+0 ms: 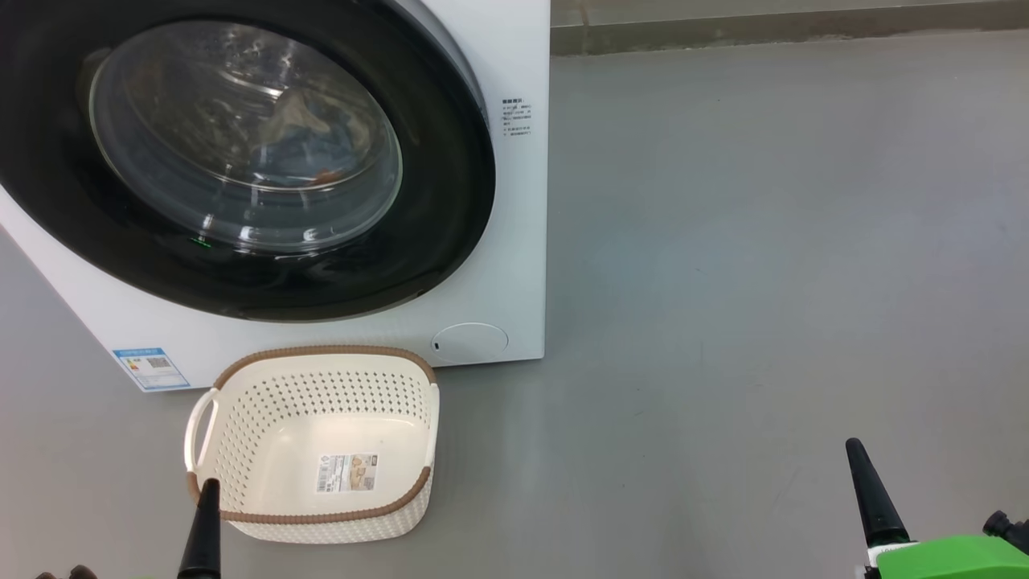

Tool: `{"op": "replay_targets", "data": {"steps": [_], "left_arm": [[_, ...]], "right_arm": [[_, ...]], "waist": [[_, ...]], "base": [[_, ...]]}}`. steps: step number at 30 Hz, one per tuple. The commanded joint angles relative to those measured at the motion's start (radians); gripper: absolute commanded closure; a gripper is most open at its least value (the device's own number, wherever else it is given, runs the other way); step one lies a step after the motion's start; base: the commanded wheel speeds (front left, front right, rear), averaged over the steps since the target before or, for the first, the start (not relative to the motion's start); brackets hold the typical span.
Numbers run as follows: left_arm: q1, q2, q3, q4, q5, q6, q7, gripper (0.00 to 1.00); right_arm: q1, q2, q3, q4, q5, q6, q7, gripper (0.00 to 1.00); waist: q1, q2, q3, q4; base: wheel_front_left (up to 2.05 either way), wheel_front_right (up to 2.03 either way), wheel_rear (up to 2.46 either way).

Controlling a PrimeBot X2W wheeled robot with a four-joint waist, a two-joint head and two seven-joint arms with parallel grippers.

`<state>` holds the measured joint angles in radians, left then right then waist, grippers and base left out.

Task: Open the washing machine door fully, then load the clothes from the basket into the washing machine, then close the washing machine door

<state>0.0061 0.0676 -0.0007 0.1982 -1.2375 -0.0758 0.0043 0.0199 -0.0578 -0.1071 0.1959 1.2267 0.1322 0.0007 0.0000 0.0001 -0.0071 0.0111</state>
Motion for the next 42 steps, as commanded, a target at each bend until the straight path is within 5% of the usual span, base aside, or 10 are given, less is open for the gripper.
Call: {"op": "replay_targets", "data": {"steps": [1,33,42], "left_arm": [[-0.048,0.012,0.033,-0.011,-0.029,-0.017,0.008,1.00],[-0.113,-0.006,0.100,0.047,-0.383,-0.055,0.097,1.00],[-0.113,-0.008,0.101,0.047,-0.382,-0.055,0.098,1.00]], "right_arm": [[-0.051,-0.010,0.016,-0.018,0.033,-0.001,0.010,1.00],[-0.126,-0.005,0.011,0.048,0.397,-0.002,0.098,1.00],[-0.126,-0.004,0.009,0.048,0.395,-0.002,0.100,1.00]], "waist": [[0.0000,-0.0001,0.000,0.000],[0.0000,-0.0001,0.010,-0.011],[0.0000,-0.0001,0.010,-0.011]], "base": [[0.00,0.00,0.00],[0.00,0.00,0.00],[0.00,0.00,0.00]]}}
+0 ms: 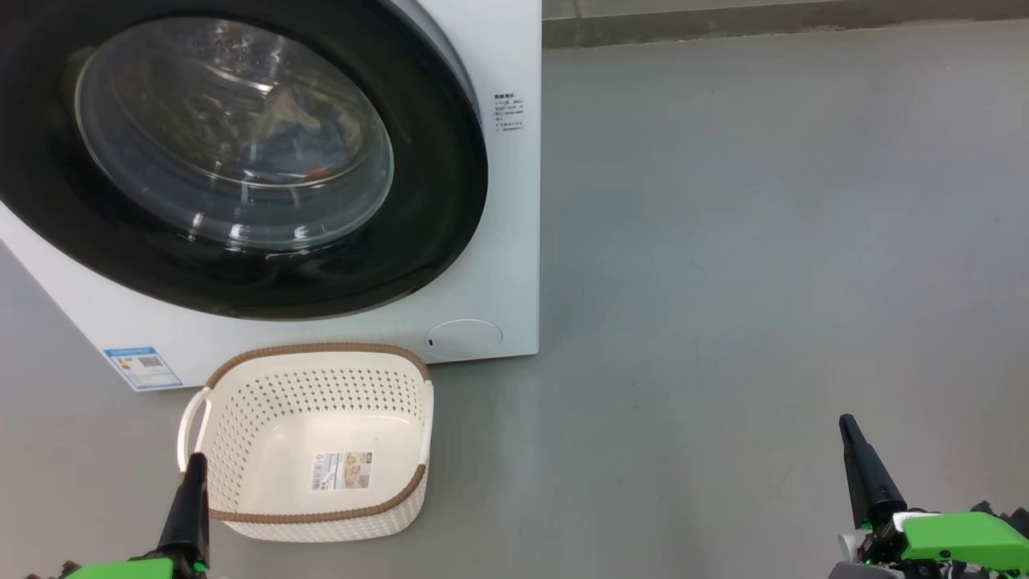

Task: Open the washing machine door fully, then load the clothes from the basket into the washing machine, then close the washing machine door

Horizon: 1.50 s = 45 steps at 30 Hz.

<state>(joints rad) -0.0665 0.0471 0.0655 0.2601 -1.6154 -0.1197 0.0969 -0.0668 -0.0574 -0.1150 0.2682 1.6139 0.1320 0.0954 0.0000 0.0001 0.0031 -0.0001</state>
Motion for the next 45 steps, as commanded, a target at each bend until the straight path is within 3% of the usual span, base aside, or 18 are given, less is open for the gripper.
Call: {"op": "replay_targets", "data": {"steps": [1,45], "left_arm": [[-0.040,0.013,0.035,-0.015,-0.004,-0.011,0.006,1.00],[-0.041,0.008,0.042,-0.015,0.002,-0.011,0.011,1.00]], "right_arm": [[-0.040,-0.004,0.017,-0.024,0.007,-0.001,0.005,1.00],[-0.040,0.001,0.009,-0.024,0.001,-0.001,0.011,1.00]], "waist": [[0.0000,-0.0001,0.000,0.000],[0.0000,-0.0001,0.000,0.000]], "base": [[0.00,0.00,0.00],[0.00,0.00,0.00]]}}
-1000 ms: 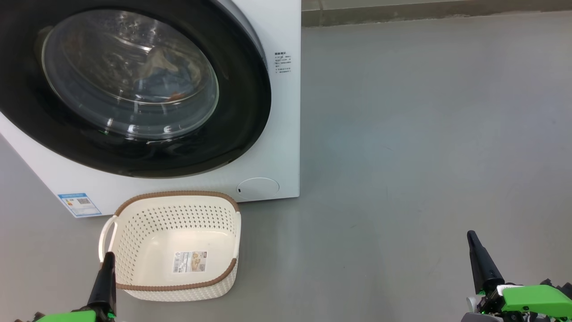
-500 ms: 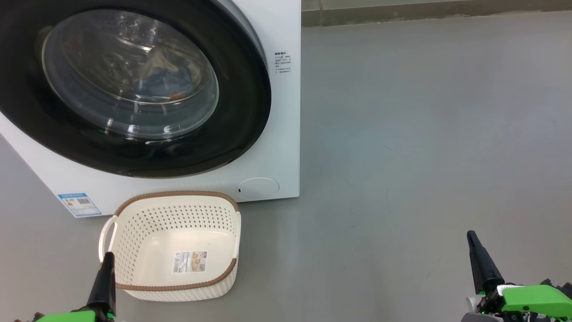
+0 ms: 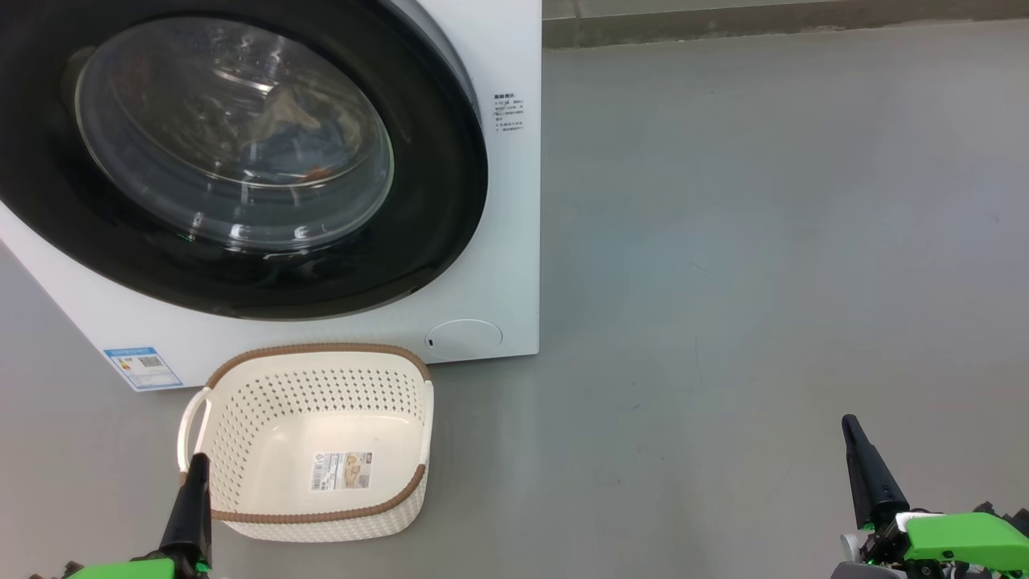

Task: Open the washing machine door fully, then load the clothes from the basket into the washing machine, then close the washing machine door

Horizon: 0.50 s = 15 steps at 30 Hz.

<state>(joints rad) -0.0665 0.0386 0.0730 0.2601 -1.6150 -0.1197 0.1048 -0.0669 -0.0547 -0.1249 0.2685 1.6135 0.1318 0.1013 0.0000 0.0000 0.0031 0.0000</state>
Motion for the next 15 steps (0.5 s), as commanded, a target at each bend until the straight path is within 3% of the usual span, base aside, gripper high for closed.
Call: {"op": "replay_targets", "data": {"steps": [1,15], "left_arm": [[-0.041,0.017,0.035,-0.015,0.001,-0.011,0.003,1.00],[-0.041,0.016,0.036,-0.015,0.002,-0.011,0.004,1.00]], "right_arm": [[-0.040,-0.002,0.019,-0.024,0.002,-0.001,0.006,1.00],[-0.040,0.000,0.017,-0.024,0.000,-0.001,0.007,1.00]], "waist": [[0.0000,0.0000,0.000,0.000],[0.0000,0.0000,0.000,0.000]], "base": [[0.00,0.00,0.00],[0.00,0.00,0.00]]}}
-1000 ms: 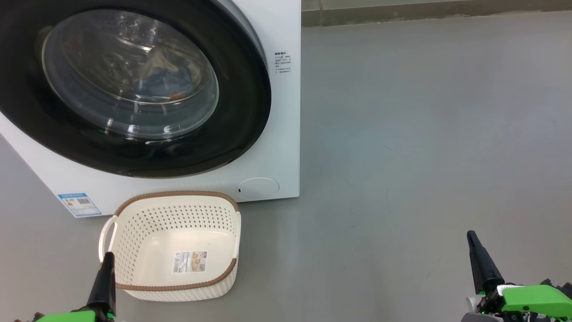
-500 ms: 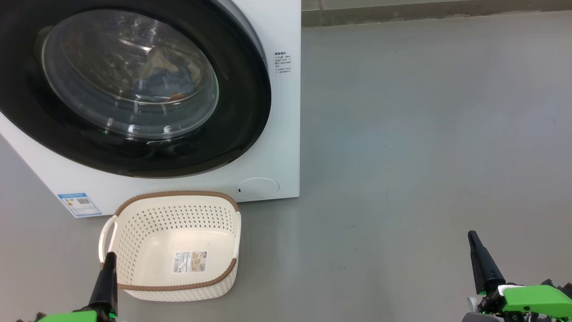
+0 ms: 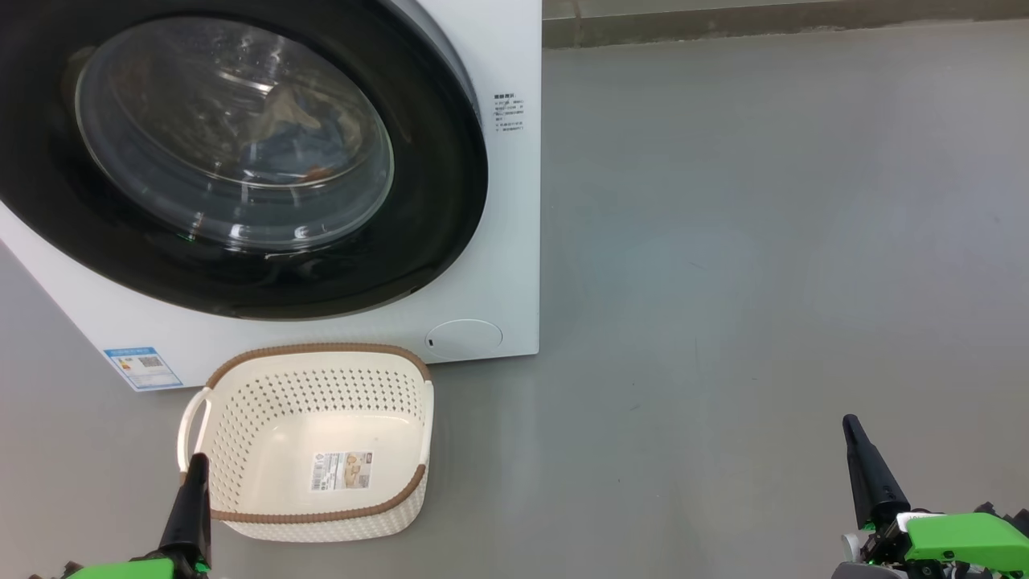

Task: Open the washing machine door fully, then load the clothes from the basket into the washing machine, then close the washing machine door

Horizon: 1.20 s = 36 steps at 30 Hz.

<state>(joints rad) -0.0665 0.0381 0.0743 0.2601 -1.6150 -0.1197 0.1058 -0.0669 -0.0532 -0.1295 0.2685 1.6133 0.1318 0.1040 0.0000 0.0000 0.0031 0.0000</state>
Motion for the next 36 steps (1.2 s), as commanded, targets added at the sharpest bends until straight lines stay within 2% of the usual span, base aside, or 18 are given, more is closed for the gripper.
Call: {"op": "replay_targets", "data": {"steps": [1,36], "left_arm": [[-0.041,0.016,0.035,-0.015,0.002,-0.011,0.004,1.00],[-0.041,0.015,0.037,-0.015,0.005,-0.011,0.006,1.00]], "right_arm": [[-0.040,-0.002,0.022,-0.024,0.000,-0.001,0.004,1.00],[-0.041,0.000,0.019,-0.024,-0.002,-0.001,0.007,1.00]], "waist": [[0.0000,0.0000,0.000,0.000],[0.0000,0.0000,0.000,0.000]], "base": [[0.00,0.00,0.00],[0.00,0.00,0.00]]}}
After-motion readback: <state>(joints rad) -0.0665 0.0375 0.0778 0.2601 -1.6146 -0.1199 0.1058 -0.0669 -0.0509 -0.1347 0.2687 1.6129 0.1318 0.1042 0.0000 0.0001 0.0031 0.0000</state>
